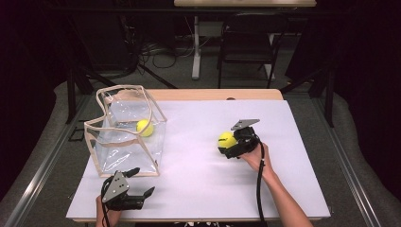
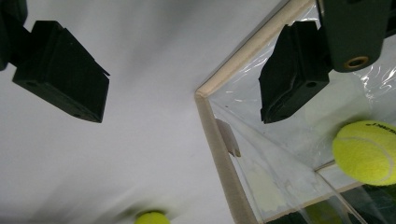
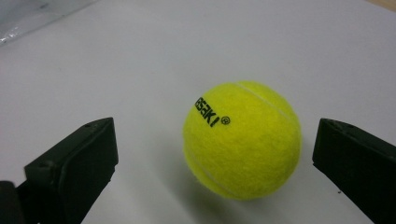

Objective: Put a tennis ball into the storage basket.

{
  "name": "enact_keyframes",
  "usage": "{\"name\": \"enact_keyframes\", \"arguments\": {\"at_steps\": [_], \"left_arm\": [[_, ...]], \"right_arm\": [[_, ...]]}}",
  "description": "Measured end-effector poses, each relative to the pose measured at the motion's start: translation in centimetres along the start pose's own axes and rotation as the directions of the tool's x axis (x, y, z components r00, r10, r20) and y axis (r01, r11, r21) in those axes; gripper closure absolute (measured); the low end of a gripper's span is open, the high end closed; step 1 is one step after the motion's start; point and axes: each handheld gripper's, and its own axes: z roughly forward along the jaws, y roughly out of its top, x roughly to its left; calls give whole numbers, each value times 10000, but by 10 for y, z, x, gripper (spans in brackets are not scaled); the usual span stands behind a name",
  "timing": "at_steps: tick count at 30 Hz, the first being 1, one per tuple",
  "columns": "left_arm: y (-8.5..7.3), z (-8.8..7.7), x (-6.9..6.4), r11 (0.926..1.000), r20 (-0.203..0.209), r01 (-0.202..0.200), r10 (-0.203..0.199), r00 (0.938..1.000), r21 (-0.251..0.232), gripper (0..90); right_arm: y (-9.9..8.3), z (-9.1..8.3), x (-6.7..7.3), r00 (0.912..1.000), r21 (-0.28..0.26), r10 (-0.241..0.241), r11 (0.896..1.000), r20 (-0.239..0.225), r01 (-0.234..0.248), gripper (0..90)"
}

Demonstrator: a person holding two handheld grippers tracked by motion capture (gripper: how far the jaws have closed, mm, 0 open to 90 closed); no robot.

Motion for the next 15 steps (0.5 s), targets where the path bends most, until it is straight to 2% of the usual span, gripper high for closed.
{"name": "enact_keyframes", "arguments": {"at_steps": [15], "left_arm": [[0,1,-1,10000,47,-20,20,10000,36,159]], "right_arm": [[-1,14,-3,9999,319,103,9994,29,-104,0]]}}
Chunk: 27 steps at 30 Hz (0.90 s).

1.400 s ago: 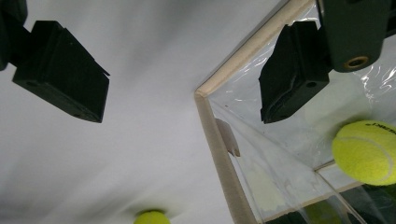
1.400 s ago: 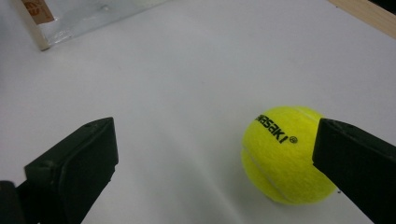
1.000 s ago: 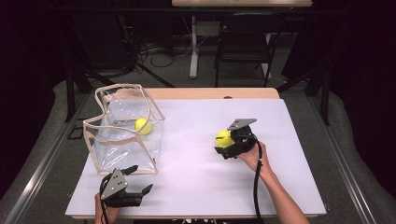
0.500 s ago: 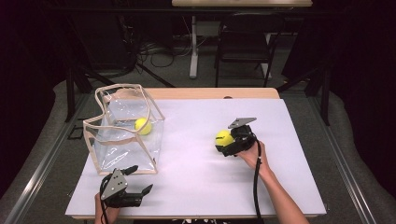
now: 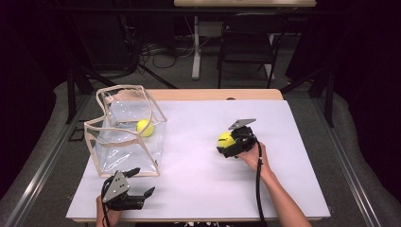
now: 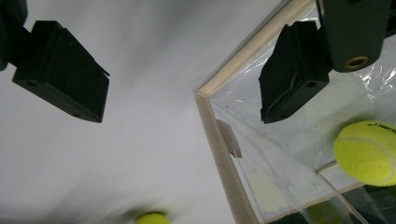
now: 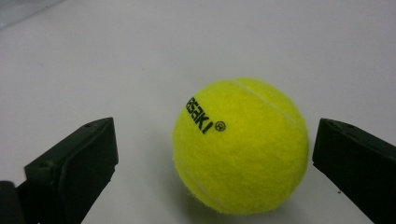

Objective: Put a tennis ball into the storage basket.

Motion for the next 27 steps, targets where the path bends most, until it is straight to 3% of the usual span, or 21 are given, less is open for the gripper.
{"name": "enact_keyframes", "arguments": {"at_steps": [7,19,27], "left_arm": [[0,0,0,10000,14,0,0,10000,3,159],[0,0,0,10000,16,-23,23,10000,21,159],[0,0,-1,10000,39,-50,50,10000,20,159]], "right_arm": [[-2,4,-1,10000,100,17,9999,20,-17,60],[-3,6,-5,9979,436,71,9990,650,-100,245],[-4,6,-4,9977,381,0,9993,676,-26,260]]}}
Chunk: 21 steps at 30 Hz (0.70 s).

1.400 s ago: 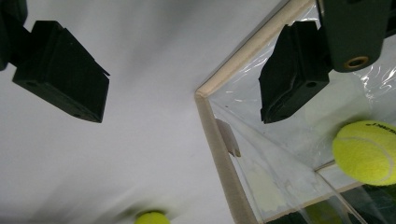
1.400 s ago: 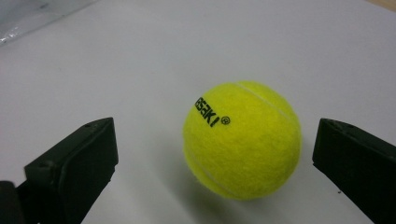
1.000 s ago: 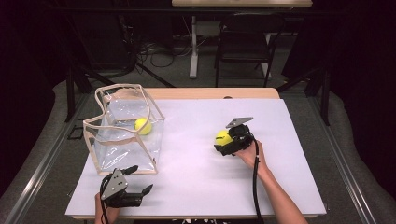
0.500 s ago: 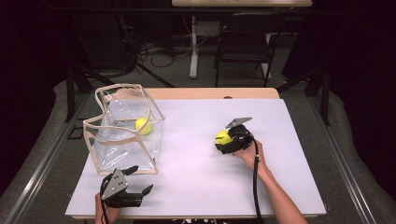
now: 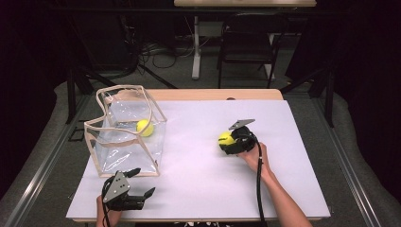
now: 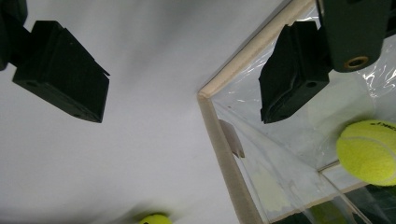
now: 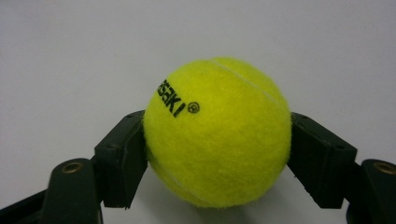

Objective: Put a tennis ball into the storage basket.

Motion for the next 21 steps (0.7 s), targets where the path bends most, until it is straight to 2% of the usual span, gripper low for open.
{"name": "enact_keyframes", "arguments": {"at_steps": [4,13,21], "left_arm": [[0,-1,0,10000,-9,18,-18,10000,-10,159],[0,-1,1,10000,-59,3,-3,10000,-17,159],[0,-2,1,10000,-52,28,-29,10000,-25,159]], "right_arm": [[1,-1,1,10000,-61,12,10000,-9,-12,260],[5,-7,6,9993,26,-337,9994,130,337,261],[6,-12,6,9991,57,-380,9993,206,379,261]]}}
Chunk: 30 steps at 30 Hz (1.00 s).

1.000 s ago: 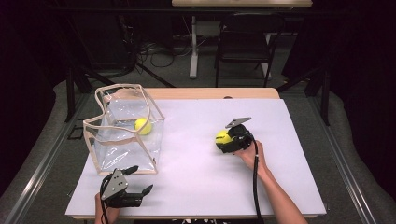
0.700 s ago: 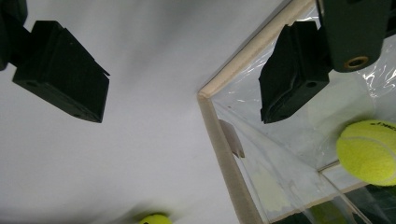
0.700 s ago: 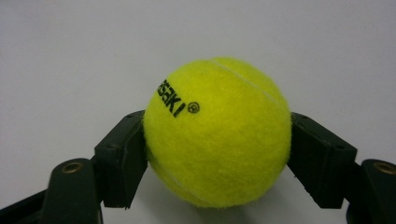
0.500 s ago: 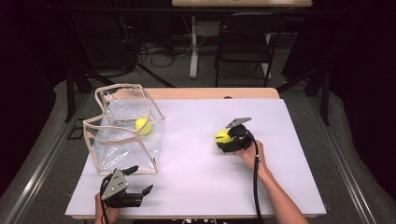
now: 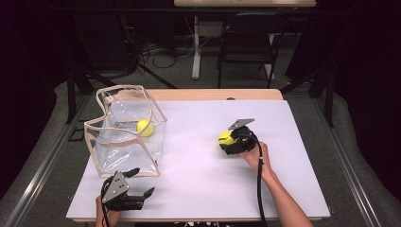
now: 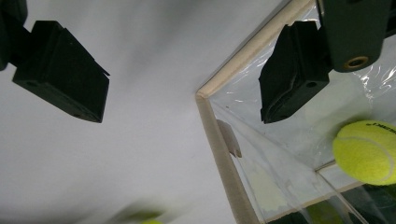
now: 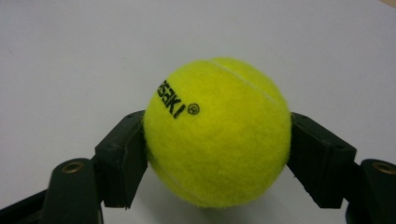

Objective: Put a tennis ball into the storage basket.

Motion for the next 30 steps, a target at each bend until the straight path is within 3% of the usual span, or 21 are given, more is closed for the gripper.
{"name": "enact_keyframes", "arguments": {"at_steps": [30], "left_arm": [[0,0,0,10000,13,20,-20,10000,-10,159]], "right_arm": [[6,-10,7,9994,141,-327,9994,73,326,264]]}}
